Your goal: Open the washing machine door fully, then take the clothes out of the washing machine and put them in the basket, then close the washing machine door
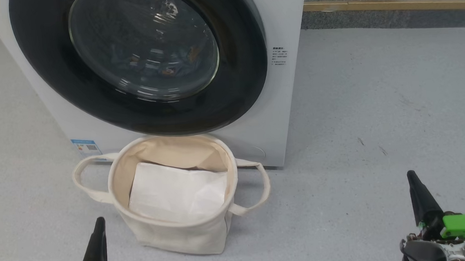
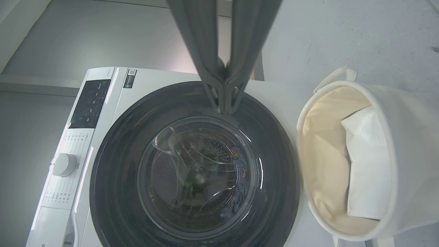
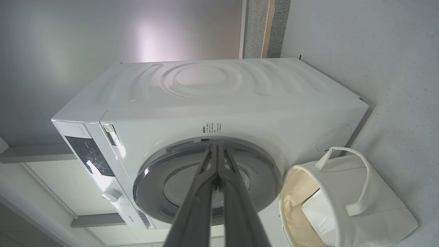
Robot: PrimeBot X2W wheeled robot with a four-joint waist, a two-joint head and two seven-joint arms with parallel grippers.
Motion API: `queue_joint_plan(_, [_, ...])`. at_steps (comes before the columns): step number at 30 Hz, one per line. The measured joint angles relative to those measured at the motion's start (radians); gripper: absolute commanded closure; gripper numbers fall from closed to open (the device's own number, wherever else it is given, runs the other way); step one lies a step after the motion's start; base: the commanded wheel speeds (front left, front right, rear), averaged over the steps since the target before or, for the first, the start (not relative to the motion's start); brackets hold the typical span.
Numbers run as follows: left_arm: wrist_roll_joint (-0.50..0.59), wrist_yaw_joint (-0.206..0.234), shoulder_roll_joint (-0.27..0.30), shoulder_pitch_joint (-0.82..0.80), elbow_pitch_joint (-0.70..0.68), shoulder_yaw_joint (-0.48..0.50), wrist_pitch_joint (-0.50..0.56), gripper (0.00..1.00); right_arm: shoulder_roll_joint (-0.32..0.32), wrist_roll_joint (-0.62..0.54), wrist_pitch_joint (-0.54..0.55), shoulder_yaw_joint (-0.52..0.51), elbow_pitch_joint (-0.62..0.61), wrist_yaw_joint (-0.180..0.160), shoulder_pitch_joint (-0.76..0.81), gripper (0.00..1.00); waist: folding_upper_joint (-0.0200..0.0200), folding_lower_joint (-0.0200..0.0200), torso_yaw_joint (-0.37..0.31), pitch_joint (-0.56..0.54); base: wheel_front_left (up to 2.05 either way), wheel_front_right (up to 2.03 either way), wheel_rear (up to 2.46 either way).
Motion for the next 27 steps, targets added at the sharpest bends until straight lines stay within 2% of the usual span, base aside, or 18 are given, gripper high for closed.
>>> queue_joint_plan(1, [0.000,0.000,0.000,0.000,0.000,0.000,0.000,1.00,0.000,0.000,0.000,0.000,0.000,0.000,0.000,1.00,0.0000,0.0000,0.000,0.000,0.00,0.00,0.00])
queue_joint_plan(2, [0.000,0.000,0.000,0.000,0.000,0.000,0.000,0.00,0.000,0.000,0.000,0.000,0.000,0.000,0.000,0.00,0.0000,0.0000,0.000,0.000,0.00,0.00,0.00])
queue_joint_plan(11, [0.000,0.001,-0.009,0.081,0.120,-0.005,-0.002,0.00,0.006,0.000,-0.002,0.005,0.124,0.000,0.072,0.00,0.0000,0.0000,0.001,0.001,0.00,0.00,0.00])
queue_joint_plan(16, [0.003,0.001,-0.009,0.079,0.115,-0.005,-0.014,0.00,0.006,0.000,-0.015,0.019,0.123,0.000,0.070,0.00,0.0000,0.0015,0.002,-0.001,0.00,0.00,0.00])
queue_joint_plan(19, [0.007,0.001,-0.009,0.079,0.113,-0.005,-0.025,0.00,0.006,0.000,-0.022,0.024,0.121,0.000,0.069,0.00,0.0000,0.0004,0.003,-0.001,0.00,0.00,0.00])
queue_joint_plan(27, [0.021,0.001,-0.009,0.066,0.105,-0.004,-0.046,0.00,0.006,0.000,-0.046,0.043,0.114,0.000,0.052,0.00,0.0000,0.0002,0.005,0.000,0.00,0.00,0.00])
